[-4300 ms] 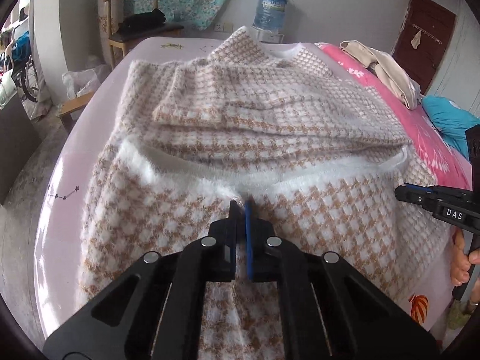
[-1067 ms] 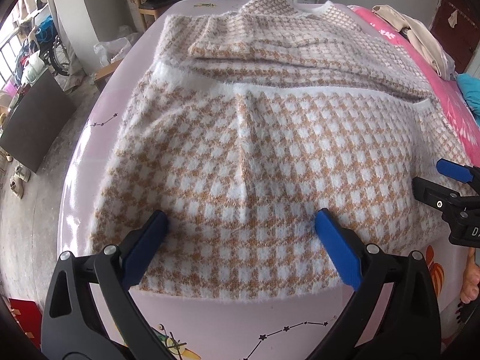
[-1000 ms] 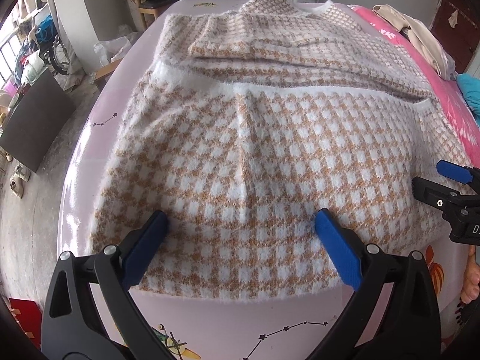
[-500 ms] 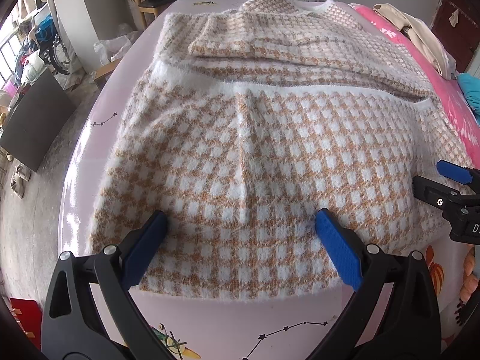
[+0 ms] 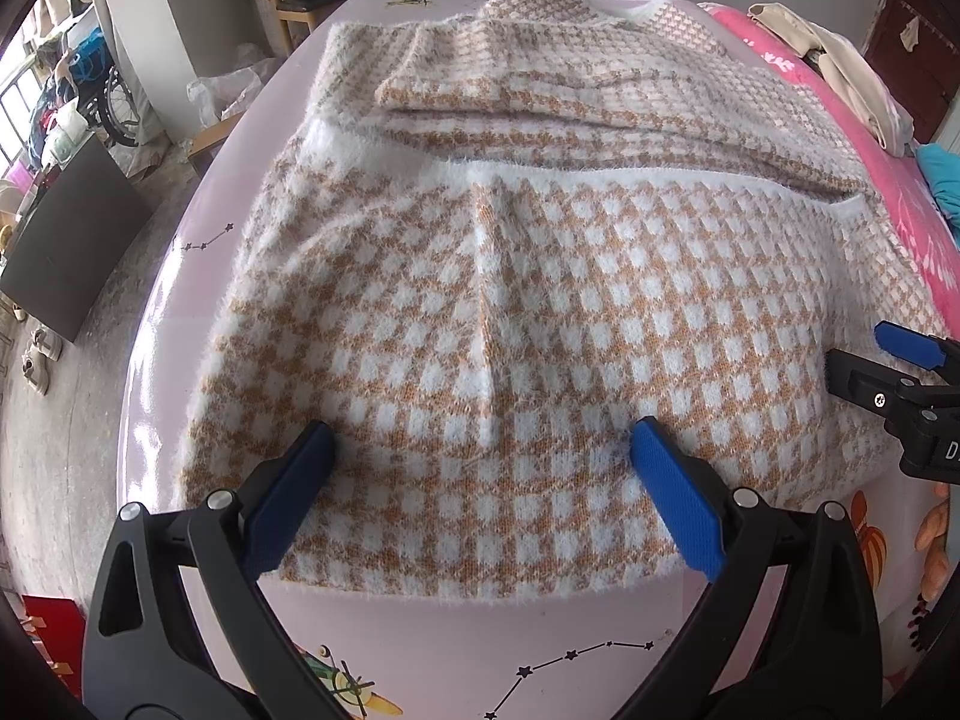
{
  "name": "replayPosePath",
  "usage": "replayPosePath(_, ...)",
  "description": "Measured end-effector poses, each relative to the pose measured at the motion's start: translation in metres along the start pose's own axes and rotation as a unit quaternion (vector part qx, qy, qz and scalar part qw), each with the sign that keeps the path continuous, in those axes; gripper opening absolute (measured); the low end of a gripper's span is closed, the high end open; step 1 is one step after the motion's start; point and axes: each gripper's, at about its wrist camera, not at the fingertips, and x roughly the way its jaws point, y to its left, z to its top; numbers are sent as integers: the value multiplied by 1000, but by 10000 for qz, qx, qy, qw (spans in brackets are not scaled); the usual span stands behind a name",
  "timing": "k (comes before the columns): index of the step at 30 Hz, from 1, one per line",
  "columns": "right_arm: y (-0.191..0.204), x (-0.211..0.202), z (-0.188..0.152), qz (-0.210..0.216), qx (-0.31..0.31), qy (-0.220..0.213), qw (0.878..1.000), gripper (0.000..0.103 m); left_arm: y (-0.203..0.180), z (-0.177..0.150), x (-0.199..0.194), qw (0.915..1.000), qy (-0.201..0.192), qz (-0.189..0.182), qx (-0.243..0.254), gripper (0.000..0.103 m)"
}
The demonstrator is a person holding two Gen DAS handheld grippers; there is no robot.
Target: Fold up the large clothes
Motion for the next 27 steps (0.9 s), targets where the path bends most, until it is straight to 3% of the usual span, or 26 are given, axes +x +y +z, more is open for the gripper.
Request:
replayPosePath(10, 1, 3, 3, 19, -54, 131, 9999, 97, -3, -4, -2, 9995, -193, 29, 230, 96)
replayPosePath(21, -4, 0, 2, 263, -198, 165, 9993, 98, 2, 4, -6, 9994, -20, -73, 330, 96)
replayPosePath(27, -11, -23, 18, 617, -190, 183, 9977, 98, 16, 27, -53, 9969, -626, 133, 459, 96)
